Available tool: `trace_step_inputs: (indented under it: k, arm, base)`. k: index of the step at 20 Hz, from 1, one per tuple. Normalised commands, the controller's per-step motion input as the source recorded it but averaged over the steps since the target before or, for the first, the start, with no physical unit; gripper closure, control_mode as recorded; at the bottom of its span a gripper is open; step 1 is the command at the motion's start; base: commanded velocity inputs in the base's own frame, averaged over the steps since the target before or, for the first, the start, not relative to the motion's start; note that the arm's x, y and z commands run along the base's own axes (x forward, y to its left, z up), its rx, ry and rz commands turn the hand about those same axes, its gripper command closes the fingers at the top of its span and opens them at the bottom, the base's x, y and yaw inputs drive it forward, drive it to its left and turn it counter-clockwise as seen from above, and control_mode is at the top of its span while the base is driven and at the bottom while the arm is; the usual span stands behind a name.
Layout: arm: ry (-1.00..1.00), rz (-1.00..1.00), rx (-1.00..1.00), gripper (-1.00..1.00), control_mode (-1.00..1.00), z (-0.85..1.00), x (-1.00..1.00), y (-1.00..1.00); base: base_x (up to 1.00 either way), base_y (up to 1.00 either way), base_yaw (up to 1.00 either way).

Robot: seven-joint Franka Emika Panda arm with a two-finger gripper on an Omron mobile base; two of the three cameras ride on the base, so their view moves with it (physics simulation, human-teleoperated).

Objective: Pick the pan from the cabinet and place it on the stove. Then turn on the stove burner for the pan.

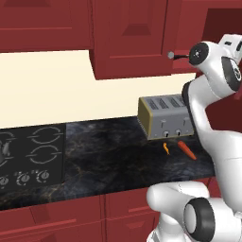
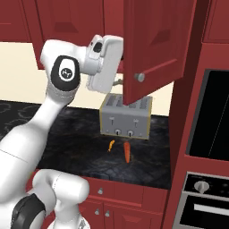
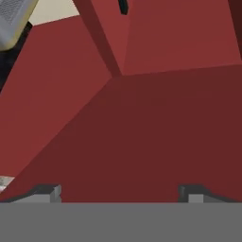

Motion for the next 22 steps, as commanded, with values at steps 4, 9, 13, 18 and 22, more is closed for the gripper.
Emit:
trace_step_inputs:
  k: [4, 9, 13, 18, 22]
  arm:
    - [0.00, -0.06, 0.00, -1.00, -1.00, 0.00, -0.32, -0.68]
    - [0.01, -0.01, 0.00, -1.00, -1.00, 0.00, -0.07, -0.79]
    - [0.05, 0.00, 0.01, -1.00, -1.00, 0.00, 0.00, -0.69]
    - [0.01, 0.00, 0.05, -1.00, -1.00, -0.06, 0.00, -0.63]
    - [0.00, 0.00, 0.03, -1.00, -1.00, -0.10, -0.01, -0.38]
  base:
    - [0.00, 0.00, 0.00]
    - [0.00, 0.00, 0.00]
    - [0.00, 0.00, 0.00]
    - [0.00, 0.00, 0.00]
    - [0.00, 0.00, 0.00]
